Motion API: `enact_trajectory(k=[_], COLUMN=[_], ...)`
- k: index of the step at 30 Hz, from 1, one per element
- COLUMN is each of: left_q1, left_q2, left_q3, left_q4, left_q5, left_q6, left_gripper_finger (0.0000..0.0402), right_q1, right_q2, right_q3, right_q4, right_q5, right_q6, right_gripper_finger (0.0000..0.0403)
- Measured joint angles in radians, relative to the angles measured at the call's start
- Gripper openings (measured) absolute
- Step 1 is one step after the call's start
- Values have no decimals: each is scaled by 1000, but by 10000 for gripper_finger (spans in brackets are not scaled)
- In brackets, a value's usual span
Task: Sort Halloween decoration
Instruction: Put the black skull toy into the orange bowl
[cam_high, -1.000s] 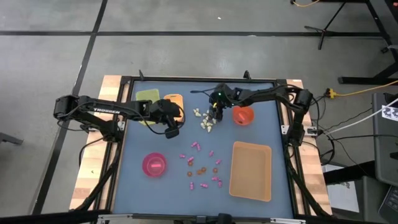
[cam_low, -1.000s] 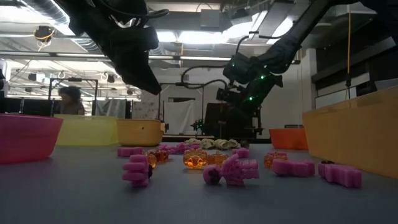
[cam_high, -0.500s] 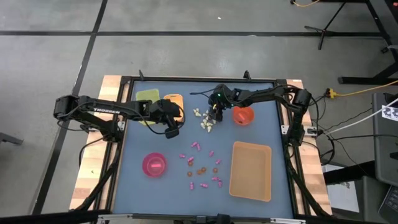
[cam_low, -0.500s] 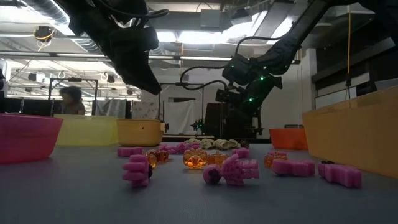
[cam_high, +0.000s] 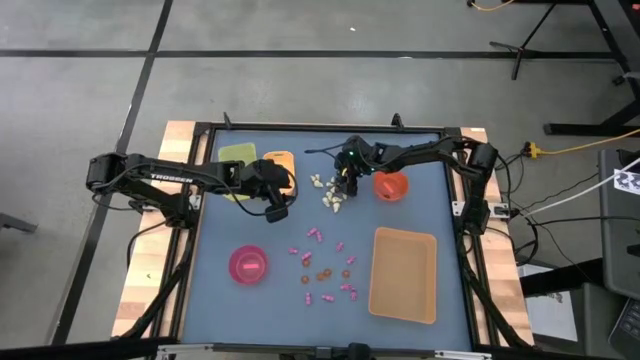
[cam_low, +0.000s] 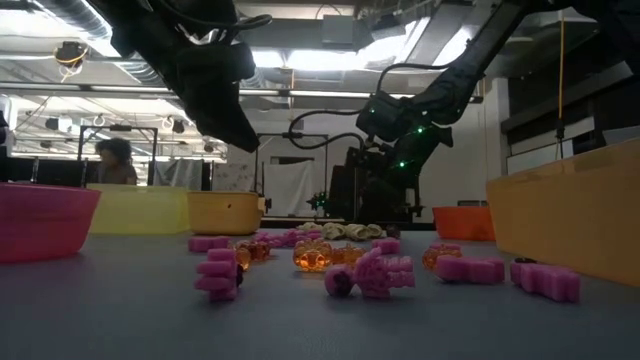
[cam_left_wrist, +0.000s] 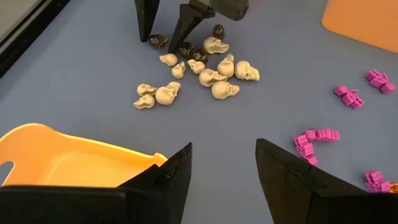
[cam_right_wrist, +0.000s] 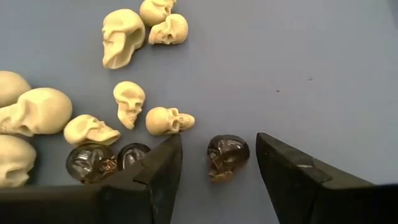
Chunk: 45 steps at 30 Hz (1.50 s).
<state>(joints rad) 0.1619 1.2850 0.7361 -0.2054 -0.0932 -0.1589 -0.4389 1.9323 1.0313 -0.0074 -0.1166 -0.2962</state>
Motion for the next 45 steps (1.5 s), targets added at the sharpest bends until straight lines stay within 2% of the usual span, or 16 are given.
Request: enact_trajectory(k=[7,11,15,22,28,38,45], left_q1=[0,0,0,0,0,0,0], left_q2=[0,0,0,0,0,0,0], left_q3=[0,0,0,0,0,0,0], left_q4=[0,0,0,0,0,1,4], left_q5=[-2,-2,-2,-2,-2,-2,-2], left_q6=[0,0,0,0,2,3,3], left_gripper_finger=[160,160,160,160,160,160,160], right_q1=[1,1,1,1,-2,0,0], right_q2=[1,1,1,1,3,3,2], right_q3=[0,0,0,19,126,365,497], right_q4=[0,1,1,-34,-216,-670,-906], right_q5=[-7,-6,0,3,18,8,2], right_q6=[0,0,0,0,-1,-1,-1], right_gripper_finger=[118,88,80,100,102,103,103])
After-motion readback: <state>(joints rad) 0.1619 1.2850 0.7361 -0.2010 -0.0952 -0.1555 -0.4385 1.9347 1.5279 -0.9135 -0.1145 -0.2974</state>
